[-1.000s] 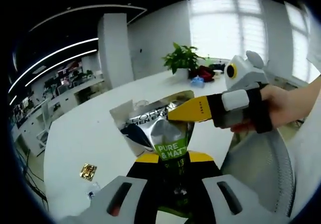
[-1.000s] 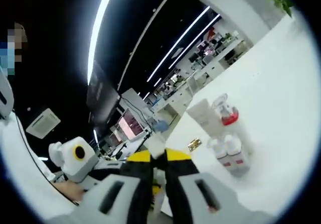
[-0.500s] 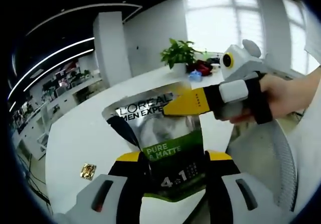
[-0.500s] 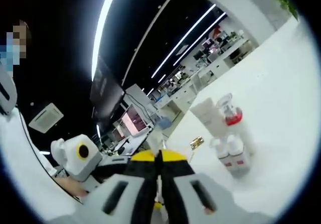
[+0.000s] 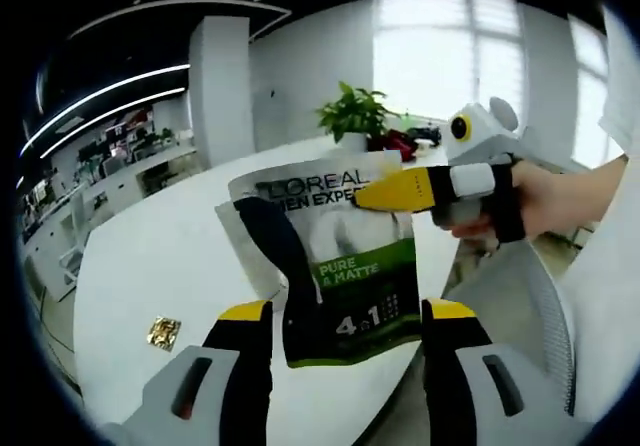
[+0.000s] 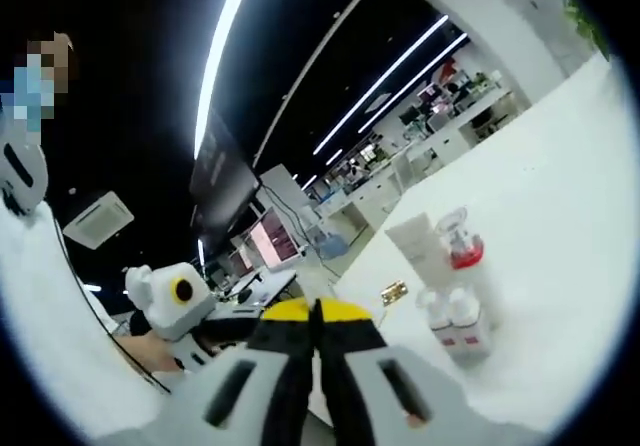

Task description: Arrange the skincare products in the storage area until every visible bottle or jar stands upright without overlapping.

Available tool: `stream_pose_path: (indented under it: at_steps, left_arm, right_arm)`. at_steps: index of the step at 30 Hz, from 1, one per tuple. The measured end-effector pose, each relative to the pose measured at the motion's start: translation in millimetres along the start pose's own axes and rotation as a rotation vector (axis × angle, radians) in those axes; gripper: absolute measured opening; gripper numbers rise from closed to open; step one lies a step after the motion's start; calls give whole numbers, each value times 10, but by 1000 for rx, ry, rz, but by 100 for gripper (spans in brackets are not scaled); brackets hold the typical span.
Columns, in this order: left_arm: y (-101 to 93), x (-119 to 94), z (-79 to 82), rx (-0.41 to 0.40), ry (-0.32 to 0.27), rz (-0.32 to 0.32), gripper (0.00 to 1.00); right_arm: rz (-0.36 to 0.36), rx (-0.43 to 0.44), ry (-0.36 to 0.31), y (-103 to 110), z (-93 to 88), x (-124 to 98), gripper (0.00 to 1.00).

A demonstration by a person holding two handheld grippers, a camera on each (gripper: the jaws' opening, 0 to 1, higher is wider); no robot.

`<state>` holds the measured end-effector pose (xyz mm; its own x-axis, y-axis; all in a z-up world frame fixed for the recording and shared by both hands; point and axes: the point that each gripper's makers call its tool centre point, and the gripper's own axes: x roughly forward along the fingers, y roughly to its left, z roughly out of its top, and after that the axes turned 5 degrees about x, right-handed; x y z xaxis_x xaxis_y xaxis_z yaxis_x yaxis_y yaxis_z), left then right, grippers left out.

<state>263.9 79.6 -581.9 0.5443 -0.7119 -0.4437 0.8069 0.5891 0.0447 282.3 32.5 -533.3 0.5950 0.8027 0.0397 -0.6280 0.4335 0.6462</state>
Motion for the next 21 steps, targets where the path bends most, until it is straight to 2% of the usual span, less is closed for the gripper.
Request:
stream_pose_path:
  at_steps: [5, 7, 9, 11, 13, 15, 18, 21]
  left_arm:
    - [93, -33, 29, -65, -31, -50, 55]
    - [107, -57, 88, -105, -59, -82, 52]
    - [150, -79, 123, -114, -72, -105, 49]
    - [137, -96, 178, -128, -89, -142, 48]
    - [61, -121, 277, -183, -128, -216, 48]
    - [14, -152, 370, -213, -171, -271, 44]
    - [-65, -187, 400, -231, -183, -335, 34]
    - [-54, -189, 384, -233, -177, -326, 30]
  right_arm:
    - [70, 11, 7, 140, 71, -24, 0]
    - [104, 14, 14, 210, 95, -26, 0]
    - [137, -10, 21, 283, 113, -27, 0]
    - [188, -9, 32, 391, 121, -22, 0]
    - [229, 0, 39, 476, 127, -19, 0]
    - [239, -2, 41, 501, 140, -12, 0]
    - [257, 14, 46, 516, 148, -11, 0]
    - [246, 23, 44, 472, 171, -35, 0]
